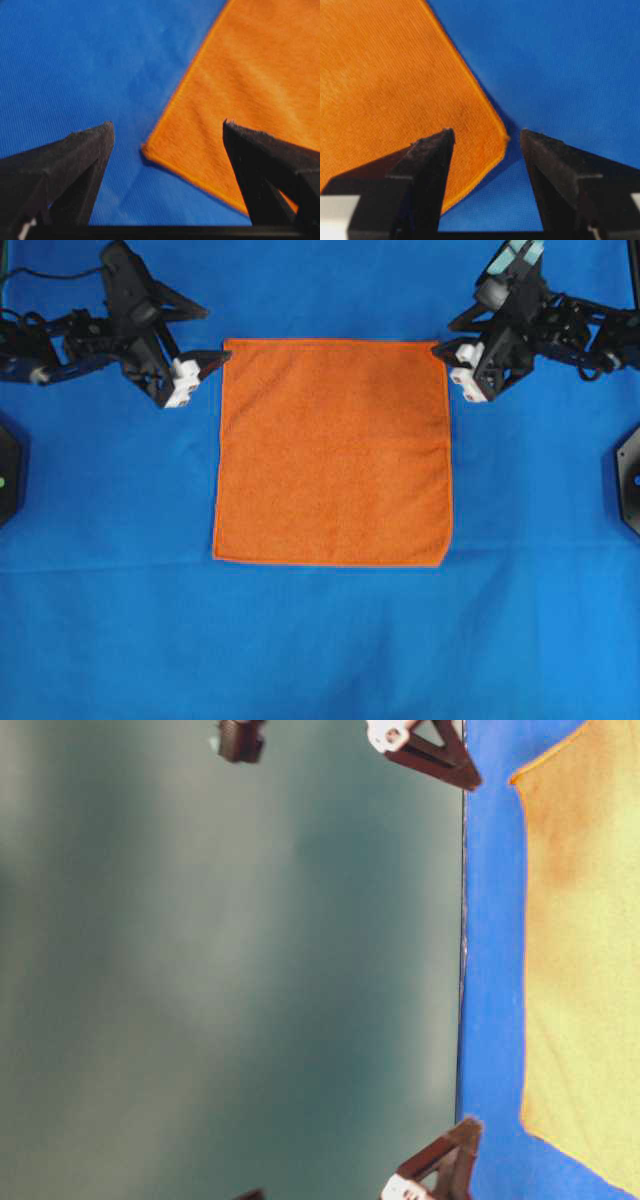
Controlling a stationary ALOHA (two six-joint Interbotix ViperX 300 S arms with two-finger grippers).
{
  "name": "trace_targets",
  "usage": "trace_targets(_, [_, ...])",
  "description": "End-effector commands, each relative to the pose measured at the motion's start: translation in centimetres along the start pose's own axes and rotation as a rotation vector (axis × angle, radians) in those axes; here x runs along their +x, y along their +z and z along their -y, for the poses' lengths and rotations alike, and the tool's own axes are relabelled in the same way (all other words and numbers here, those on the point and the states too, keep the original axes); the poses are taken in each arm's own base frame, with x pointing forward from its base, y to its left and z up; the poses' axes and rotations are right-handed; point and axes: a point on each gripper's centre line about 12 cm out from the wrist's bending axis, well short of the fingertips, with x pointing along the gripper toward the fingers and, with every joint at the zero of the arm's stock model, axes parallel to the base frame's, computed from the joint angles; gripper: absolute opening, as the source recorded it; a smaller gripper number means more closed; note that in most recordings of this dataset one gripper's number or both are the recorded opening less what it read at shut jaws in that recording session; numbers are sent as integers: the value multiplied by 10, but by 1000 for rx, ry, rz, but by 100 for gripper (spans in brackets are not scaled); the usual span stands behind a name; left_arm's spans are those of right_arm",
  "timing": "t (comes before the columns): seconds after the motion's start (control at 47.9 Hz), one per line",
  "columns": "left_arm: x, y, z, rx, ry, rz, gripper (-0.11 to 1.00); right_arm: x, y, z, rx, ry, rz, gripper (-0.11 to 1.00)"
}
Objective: Fold the orange towel.
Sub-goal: 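Move both grippers to the towel's far corners and pinch them, then pull the far edge toward the near edge with both grippers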
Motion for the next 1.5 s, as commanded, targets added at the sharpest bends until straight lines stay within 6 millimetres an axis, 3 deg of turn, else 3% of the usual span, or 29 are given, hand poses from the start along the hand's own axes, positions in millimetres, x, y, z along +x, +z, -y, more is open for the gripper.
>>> trace_targets(0.0, [13,6,-5,-10,15,19,91,9,5,2,2,-4,24,59])
trace_targets(0.188, [38,-7,-12,-17,32,-36,91,28,-8,10,15,-25,-12,59])
trace_targets(0.397, [49,-15,-15,-5,37,-70,84,36,-11,12,14,-29,-20,53])
trace_targets(0.459, [49,-16,-14,3,35,-78,73,36,-11,12,10,-30,-18,42])
trace_targets(0.585, [49,-18,-8,34,20,-86,37,36,-12,12,6,-29,-23,4])
trace_targets(0.689, [49,-18,-1,67,3,-87,11,36,-12,11,3,-28,-23,1])
trace_targets(0.752, [49,-19,0,74,-1,-92,1,36,-12,11,2,-26,-22,1])
trace_targets(0.939, [48,-18,1,74,-2,-107,1,36,-10,11,2,-26,-17,1])
trace_targets(1.065, [42,-7,1,78,-3,-94,1,33,-8,10,5,-25,-9,1])
trace_targets(1.482, [-6,41,11,99,-30,-32,1,-8,25,-2,-4,7,78,1])
